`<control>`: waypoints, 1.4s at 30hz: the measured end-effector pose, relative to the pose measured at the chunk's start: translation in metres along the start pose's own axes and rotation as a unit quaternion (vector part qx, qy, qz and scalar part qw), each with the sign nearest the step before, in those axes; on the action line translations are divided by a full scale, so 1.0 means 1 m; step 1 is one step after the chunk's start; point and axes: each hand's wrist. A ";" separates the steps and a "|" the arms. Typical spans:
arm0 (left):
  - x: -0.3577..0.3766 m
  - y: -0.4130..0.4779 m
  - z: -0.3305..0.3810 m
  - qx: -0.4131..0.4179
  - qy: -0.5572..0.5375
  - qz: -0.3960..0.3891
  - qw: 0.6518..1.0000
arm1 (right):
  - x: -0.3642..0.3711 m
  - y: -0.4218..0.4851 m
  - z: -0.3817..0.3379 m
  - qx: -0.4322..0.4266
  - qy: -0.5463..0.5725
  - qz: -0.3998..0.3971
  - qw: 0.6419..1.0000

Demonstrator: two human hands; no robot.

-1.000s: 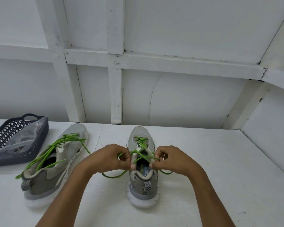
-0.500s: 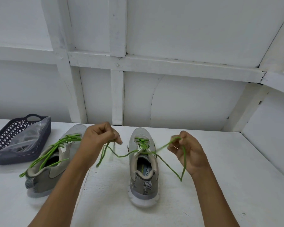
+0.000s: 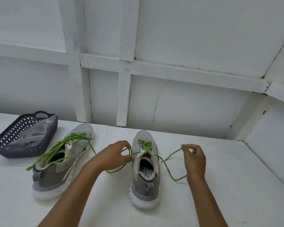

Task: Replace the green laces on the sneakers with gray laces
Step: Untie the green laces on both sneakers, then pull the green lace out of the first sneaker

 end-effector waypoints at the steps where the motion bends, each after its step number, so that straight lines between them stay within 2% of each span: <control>1: 0.002 0.001 -0.001 0.008 0.001 -0.017 1.000 | 0.001 -0.002 0.002 -0.021 -0.043 -0.010 0.999; 5: 0.006 0.003 -0.003 0.031 -0.012 -0.018 0.999 | 0.011 -0.016 -0.001 -0.090 -0.212 -0.048 0.972; 8: 0.008 0.003 0.005 0.062 -0.021 0.010 0.998 | 0.019 -0.029 -0.009 -0.184 -0.237 -0.069 0.952; 11: 0.014 0.004 0.014 0.077 0.073 0.027 0.994 | 0.022 -0.035 -0.014 -0.222 -0.271 -0.165 0.922; 13: 0.020 0.006 0.019 0.073 0.122 0.042 0.989 | 0.024 -0.033 -0.014 -0.218 -0.292 -0.198 0.910; 19: 0.028 0.013 0.029 0.075 0.097 0.002 0.992 | 0.023 -0.032 -0.020 -0.220 -0.270 -0.229 0.909; 22: 0.025 0.009 0.028 0.084 0.017 -0.001 0.996 | 0.007 -0.031 -0.020 -0.209 -0.225 -0.213 0.928; 26: 0.021 -0.003 0.027 0.106 -0.095 0.003 0.990 | -0.021 -0.030 -0.014 -0.225 -0.197 -0.198 0.933; 29: 0.024 -0.014 0.027 0.124 -0.140 0.020 0.982 | -0.035 -0.032 -0.010 -0.258 -0.179 -0.177 0.933; 33: 0.031 -0.028 0.025 0.108 -0.185 0.035 0.976 | -0.044 -0.039 -0.005 -0.280 -0.186 -0.202 0.920; 36: 0.042 -0.035 0.026 0.107 -0.181 0.048 0.976 | -0.051 -0.043 0.001 -0.283 -0.195 -0.235 0.909; 42: 0.072 -0.053 0.032 0.124 -0.104 0.070 0.984 | -0.068 -0.051 0.013 -0.275 -0.214 -0.307 0.886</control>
Point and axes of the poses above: each hand's wrist, its own y-axis towards the middle knuckle, its own x-axis out of the palm, z = x × y, and after that the axes turned 11 degrees about -y, right-handed
